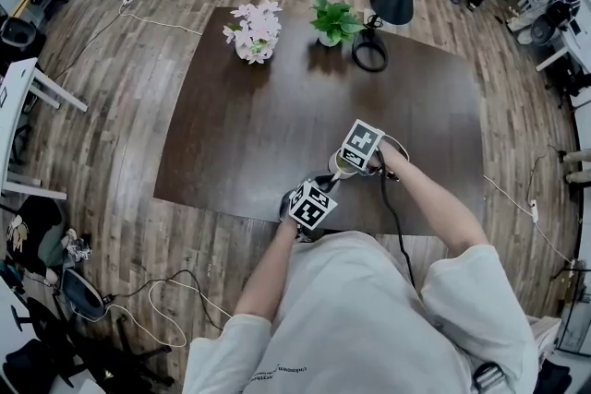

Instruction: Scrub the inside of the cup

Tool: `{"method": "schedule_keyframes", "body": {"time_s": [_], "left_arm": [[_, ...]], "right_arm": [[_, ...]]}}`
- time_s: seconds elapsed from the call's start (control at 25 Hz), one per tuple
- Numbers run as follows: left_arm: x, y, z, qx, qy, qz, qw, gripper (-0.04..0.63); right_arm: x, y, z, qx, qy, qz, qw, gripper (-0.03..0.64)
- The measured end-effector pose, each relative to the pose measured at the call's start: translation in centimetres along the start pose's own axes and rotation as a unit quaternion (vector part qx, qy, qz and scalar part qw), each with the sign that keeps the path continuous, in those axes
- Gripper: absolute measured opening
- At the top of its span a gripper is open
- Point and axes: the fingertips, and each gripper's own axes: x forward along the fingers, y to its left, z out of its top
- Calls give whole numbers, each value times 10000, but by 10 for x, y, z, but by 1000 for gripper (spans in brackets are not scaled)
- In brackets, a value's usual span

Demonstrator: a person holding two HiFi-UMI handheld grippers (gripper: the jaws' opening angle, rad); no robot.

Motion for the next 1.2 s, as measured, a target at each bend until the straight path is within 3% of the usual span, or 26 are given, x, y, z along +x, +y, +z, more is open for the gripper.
{"method": "schedule_keyframes", "body": {"time_s": [0.32,0.56,0.68,0.8,0.96,1.2], "left_arm": [[-1,0,0,-14,11,27,10000,41],[-5,-1,-1,15,11,37,10000,41],[-3,-1,0,32,18,18,10000,41],[-2,-3,-1,46,27,-12,10000,41],[-3,-3,-3,15,19,-37,10000,41],[-2,-1,-3,-53,6,-17,10000,41]], "right_arm": [[-1,1,-10,-586,455,-402,9964,91],[4,22,-21,-787,1109,-39,9907,92],[8,26,-17,-401,941,386,9940,91],[7,21,-9,93,450,607,9971,91],[2,9,-3,387,2,387,9985,92],[-13,-2,-4,337,-192,-1,9992,92]]}}
